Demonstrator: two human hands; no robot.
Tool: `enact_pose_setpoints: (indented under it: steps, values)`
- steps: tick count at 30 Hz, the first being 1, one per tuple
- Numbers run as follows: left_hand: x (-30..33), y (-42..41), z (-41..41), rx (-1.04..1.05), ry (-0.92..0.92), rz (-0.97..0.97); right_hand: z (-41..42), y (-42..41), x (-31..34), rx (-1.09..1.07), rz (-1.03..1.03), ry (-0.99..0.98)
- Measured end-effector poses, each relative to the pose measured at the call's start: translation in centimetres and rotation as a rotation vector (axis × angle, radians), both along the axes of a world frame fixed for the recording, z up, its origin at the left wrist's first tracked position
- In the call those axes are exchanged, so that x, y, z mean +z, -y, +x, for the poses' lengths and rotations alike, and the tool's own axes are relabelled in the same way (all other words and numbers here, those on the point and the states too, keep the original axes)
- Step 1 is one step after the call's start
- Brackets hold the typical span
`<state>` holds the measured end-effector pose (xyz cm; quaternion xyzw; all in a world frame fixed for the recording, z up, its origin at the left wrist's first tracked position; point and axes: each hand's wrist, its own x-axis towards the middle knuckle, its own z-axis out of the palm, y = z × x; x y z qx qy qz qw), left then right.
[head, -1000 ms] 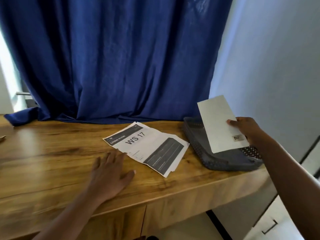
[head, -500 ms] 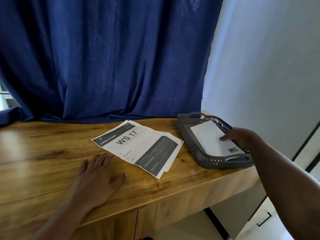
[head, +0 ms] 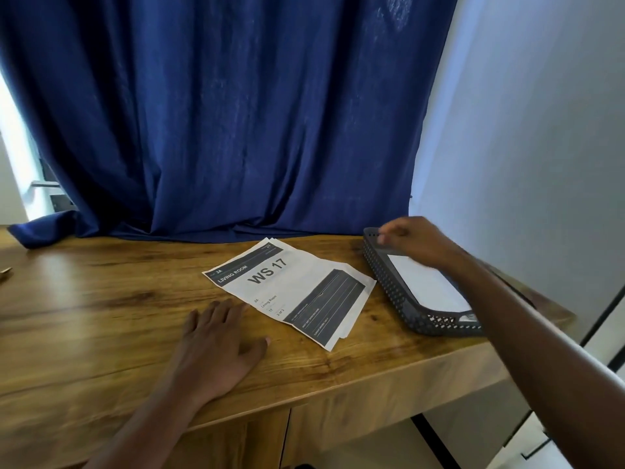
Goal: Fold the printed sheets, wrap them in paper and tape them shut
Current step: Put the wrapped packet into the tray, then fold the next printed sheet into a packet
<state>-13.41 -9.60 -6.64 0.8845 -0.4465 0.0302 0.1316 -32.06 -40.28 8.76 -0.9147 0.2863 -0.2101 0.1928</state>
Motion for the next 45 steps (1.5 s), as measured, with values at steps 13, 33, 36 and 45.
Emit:
enact_pose_setpoints:
  steps: [13, 33, 36, 45]
  values:
    - [0.3, -0.1, -0.2, 0.014, -0.038, -0.055, 6.2, -14.3, -8.1, 0.180, -0.427, -0.526]
    - [1.6, -10.6, 1.0, -0.020, -0.100, -0.727, 4.4, -19.0, -11.5, 0.429, -0.680, -0.086]
    - [2.1, -14.3, 1.9, 0.058, -0.042, -0.619, 4.9, -21.1, -12.0, 0.589, -0.684, -0.020]
    - [2.6, -21.0, 1.8, 0.082, -0.088, 0.183, 6.5, -24.8, -12.6, 0.773, -0.546, 0.030]
